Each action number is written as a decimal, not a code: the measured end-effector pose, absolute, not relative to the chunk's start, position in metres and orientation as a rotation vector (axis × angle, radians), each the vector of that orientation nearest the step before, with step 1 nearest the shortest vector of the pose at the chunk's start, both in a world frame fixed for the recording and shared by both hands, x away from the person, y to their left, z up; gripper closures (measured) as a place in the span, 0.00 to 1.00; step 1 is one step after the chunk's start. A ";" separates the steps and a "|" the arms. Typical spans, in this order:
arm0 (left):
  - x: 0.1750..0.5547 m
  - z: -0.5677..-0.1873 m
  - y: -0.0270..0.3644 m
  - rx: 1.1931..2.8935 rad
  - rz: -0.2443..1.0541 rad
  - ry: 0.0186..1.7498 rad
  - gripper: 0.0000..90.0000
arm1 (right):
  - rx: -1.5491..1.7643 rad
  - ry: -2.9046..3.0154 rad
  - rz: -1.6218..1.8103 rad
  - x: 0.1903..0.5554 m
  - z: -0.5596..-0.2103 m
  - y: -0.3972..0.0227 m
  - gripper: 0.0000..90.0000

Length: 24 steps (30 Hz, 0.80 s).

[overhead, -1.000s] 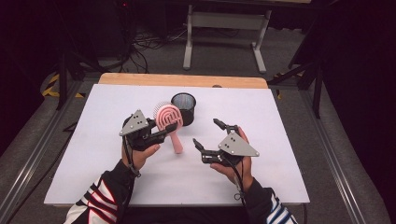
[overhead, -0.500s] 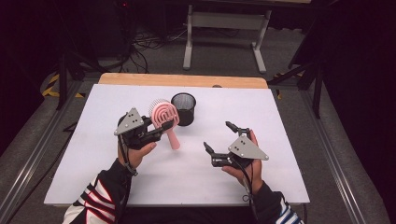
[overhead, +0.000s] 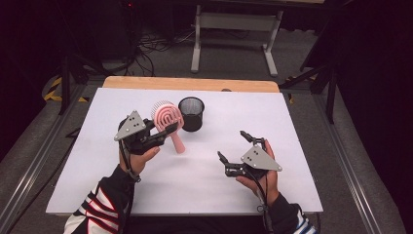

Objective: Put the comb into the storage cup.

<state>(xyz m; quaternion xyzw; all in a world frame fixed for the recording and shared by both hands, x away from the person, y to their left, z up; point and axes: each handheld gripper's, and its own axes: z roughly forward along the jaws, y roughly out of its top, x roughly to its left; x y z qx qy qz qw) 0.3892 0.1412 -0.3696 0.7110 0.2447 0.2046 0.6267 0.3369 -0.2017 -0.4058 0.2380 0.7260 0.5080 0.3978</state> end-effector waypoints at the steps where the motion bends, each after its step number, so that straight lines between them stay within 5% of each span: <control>1: 0.389 -0.369 0.142 1.628 0.471 0.560 0.70 | 0.606 1.837 1.283 0.337 -0.407 -0.204 0.10; 24: 0.393 -0.351 0.152 1.567 0.513 0.567 0.70 | 0.706 1.829 1.212 0.329 -0.421 -0.244 0.07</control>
